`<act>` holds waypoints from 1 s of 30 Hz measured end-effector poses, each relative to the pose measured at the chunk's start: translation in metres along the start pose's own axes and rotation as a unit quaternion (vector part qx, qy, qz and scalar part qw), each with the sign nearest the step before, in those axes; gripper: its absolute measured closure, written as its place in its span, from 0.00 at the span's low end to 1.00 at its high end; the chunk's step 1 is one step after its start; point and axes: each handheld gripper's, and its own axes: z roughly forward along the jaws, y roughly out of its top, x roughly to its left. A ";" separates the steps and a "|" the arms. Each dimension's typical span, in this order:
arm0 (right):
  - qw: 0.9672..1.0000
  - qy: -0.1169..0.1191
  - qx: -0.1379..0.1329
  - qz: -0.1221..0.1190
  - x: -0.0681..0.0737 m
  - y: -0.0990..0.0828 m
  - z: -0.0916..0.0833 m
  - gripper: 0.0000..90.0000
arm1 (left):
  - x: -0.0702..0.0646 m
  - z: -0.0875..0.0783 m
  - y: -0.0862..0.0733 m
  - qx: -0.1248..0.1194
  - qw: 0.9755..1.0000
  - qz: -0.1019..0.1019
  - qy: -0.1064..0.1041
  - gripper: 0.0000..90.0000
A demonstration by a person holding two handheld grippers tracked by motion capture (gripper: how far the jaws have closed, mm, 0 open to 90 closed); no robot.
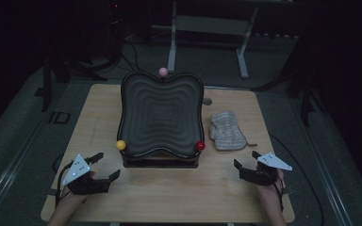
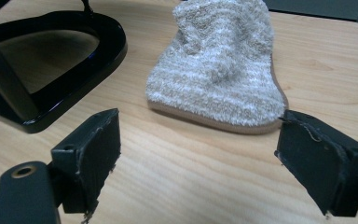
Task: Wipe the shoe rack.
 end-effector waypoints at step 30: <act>0.996 -0.090 -0.024 0.008 -0.017 -0.029 -0.020 0.14 | 0.009 -0.013 -0.028 -0.020 0.994 -0.040 0.100 0.10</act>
